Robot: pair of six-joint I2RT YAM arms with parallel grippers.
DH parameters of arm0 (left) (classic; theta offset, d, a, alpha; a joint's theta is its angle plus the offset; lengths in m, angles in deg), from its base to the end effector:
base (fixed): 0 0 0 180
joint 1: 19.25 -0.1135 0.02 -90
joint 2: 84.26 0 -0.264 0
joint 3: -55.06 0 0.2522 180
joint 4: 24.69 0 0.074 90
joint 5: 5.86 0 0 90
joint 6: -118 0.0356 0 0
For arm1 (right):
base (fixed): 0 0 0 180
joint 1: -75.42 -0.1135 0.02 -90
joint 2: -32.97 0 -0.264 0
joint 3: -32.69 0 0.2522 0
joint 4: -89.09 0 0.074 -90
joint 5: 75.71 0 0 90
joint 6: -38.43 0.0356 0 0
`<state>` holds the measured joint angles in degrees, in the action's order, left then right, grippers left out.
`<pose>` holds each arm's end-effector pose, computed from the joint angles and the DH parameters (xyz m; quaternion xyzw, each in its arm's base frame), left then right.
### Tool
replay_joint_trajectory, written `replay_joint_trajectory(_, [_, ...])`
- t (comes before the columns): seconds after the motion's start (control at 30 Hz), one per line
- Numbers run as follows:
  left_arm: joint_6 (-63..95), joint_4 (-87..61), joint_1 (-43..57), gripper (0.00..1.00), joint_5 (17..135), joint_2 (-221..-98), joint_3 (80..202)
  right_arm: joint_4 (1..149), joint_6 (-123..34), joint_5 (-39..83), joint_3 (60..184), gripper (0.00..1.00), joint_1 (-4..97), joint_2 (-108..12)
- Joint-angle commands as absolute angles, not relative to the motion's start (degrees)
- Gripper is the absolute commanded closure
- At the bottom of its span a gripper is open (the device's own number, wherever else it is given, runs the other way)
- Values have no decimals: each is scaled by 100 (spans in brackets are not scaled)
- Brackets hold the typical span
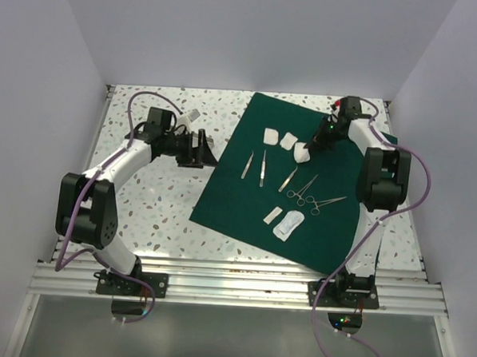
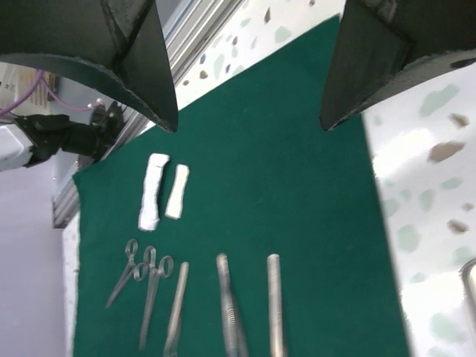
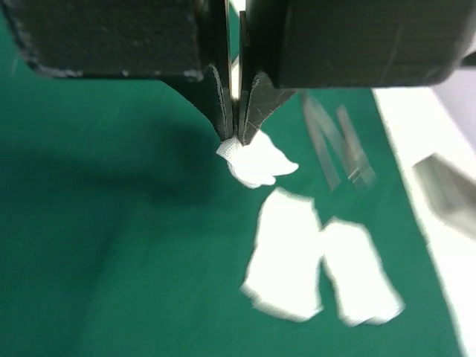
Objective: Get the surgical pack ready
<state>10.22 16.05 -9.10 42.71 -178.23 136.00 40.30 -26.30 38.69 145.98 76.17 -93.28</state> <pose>0.3340 -0.0837 0.2388 0.0506 0.8943 -0.3964 0.2011 0.4724 0.0085 0.1761 0.1631 0.9351 0.2509 0.1896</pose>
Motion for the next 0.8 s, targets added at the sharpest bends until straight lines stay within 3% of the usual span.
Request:
replay_joint_trajectory(0.0, [147, -10, -625, 17, 3659, -17286, 13334, 3885, -2679, 4390, 14375, 100, 7438, -8033])
replay_joint_trajectory(0.33, [-953, -2410, -141, 1, 3387, -17031, 12850, 4094, -2084, 5427, 13154, 100, 6374, -6548])
replay_joint_trajectory(0.47, [-1312, -3489, -53, 0, 3185, -17118, 12675, 4210, -1783, 5656, 13109, 100, 5952, -6388])
replay_joint_trajectory(0.77, [-1753, -4344, 131, 0, 2877, -17337, 12297, 4614, -1220, 5946, 13197, 100, 5599, -6326])
